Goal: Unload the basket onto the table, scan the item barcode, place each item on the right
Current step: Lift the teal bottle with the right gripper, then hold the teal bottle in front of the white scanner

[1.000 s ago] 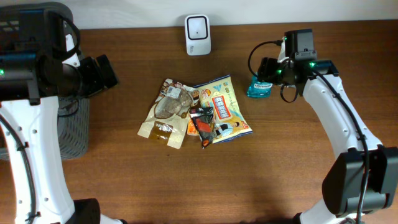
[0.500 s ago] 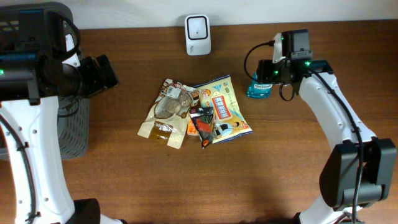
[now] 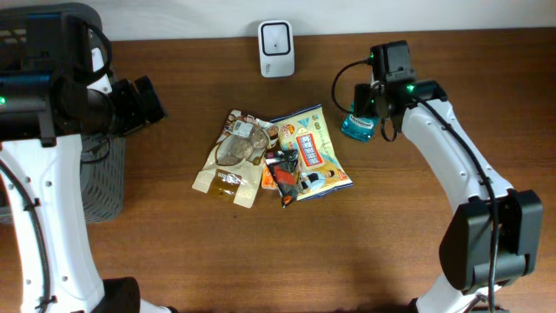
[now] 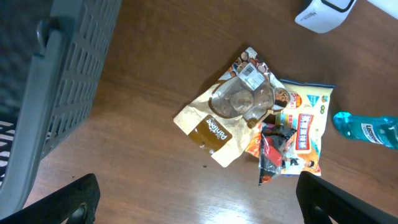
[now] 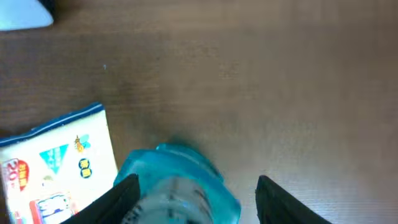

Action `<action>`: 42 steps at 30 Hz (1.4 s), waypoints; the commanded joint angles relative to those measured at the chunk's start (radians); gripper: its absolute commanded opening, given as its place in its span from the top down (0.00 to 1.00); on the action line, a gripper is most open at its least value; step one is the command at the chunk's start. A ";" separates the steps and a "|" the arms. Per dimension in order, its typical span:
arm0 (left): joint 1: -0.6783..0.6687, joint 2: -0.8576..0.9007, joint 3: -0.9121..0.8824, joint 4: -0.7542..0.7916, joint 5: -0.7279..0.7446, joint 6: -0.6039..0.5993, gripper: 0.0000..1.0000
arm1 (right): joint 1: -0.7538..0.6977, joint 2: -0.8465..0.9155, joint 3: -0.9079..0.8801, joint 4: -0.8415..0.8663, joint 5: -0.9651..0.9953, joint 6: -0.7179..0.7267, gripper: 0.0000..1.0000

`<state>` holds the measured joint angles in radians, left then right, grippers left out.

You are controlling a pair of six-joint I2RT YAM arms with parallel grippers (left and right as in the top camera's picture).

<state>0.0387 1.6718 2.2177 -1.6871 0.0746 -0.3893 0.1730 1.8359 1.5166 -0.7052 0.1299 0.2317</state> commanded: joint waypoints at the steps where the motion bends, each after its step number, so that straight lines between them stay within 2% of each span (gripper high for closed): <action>1: -0.003 -0.004 0.002 -0.001 -0.004 -0.010 0.01 | 0.005 0.011 0.034 -0.047 0.024 0.223 0.41; 3: -0.003 -0.004 0.002 -0.001 -0.004 -0.010 0.01 | 0.005 0.011 0.034 -0.045 0.024 0.283 0.41; 5: -0.003 -0.004 0.002 -0.001 -0.004 -0.010 0.01 | 0.005 0.011 0.034 -0.032 0.031 0.281 0.42; 6: -0.003 -0.004 0.002 -0.001 -0.004 -0.010 0.01 | 0.005 0.011 0.034 -0.032 0.046 0.274 0.45; 13: -0.003 -0.004 0.002 -0.001 -0.004 -0.010 0.01 | 0.008 0.011 0.073 -0.055 0.067 0.142 0.47; 17: -0.003 -0.004 0.002 -0.001 -0.004 -0.010 0.01 | 0.043 0.011 0.074 -0.072 0.112 0.139 0.51; 25: -0.003 -0.004 0.002 -0.001 -0.004 -0.010 0.01 | 0.062 0.041 0.045 -0.065 0.183 0.175 0.51; 31: -0.003 -0.004 0.002 -0.001 -0.004 -0.010 0.01 | 0.063 0.040 0.047 -0.058 0.200 0.172 0.69; 33: -0.003 -0.004 0.002 -0.001 -0.004 -0.010 0.01 | 0.063 0.040 0.047 -0.058 0.196 0.172 0.80; 35: -0.003 -0.004 0.002 -0.001 -0.004 -0.010 0.01 | 0.063 0.040 0.051 -0.059 0.196 0.172 0.80; 37: -0.003 -0.004 0.002 -0.001 -0.004 -0.010 0.01 | 0.062 0.040 0.070 -0.060 0.178 0.172 0.87; 39: -0.003 -0.004 0.002 -0.001 -0.004 -0.010 0.01 | 0.062 0.040 0.112 -0.071 0.098 0.164 0.96; 42: -0.003 -0.004 0.002 -0.001 -0.004 -0.010 0.01 | 0.062 0.040 0.168 -0.071 -0.090 0.165 0.96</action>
<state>0.0387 1.6718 2.2177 -1.6871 0.0746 -0.3893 0.2310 1.8778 1.6108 -0.7891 0.1913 0.4019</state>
